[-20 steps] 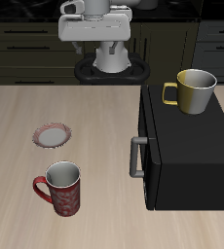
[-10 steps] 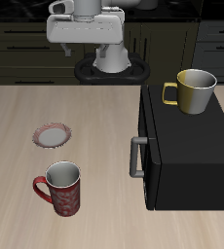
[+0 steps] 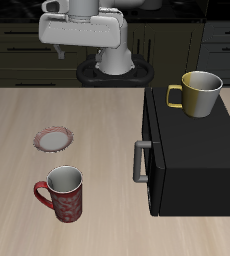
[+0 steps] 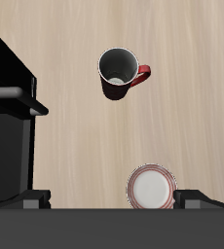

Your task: Place the red mug on the plate

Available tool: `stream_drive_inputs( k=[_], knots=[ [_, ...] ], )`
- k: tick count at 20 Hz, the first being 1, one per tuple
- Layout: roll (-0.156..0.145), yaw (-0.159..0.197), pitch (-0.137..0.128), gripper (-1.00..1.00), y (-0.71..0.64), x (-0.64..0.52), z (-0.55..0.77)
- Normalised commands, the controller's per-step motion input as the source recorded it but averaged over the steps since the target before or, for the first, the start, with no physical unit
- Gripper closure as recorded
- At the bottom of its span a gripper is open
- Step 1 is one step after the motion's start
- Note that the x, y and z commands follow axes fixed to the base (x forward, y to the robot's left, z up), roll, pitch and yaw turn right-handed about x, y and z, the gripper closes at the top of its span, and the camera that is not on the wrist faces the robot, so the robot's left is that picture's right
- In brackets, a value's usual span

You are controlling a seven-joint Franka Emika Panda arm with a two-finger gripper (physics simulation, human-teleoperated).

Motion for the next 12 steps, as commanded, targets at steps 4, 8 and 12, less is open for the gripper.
stream_drive_inputs(
  k=[4,8,12],
  knots=[
    [-0.031,0.006,-0.01,-1.0,-0.16,0.27,0.04],
    [-0.001,0.008,0.022,-1.0,-0.12,0.34,-0.06],
    [0.015,0.014,0.015,-1.0,-0.02,0.27,-0.09]
  ],
)
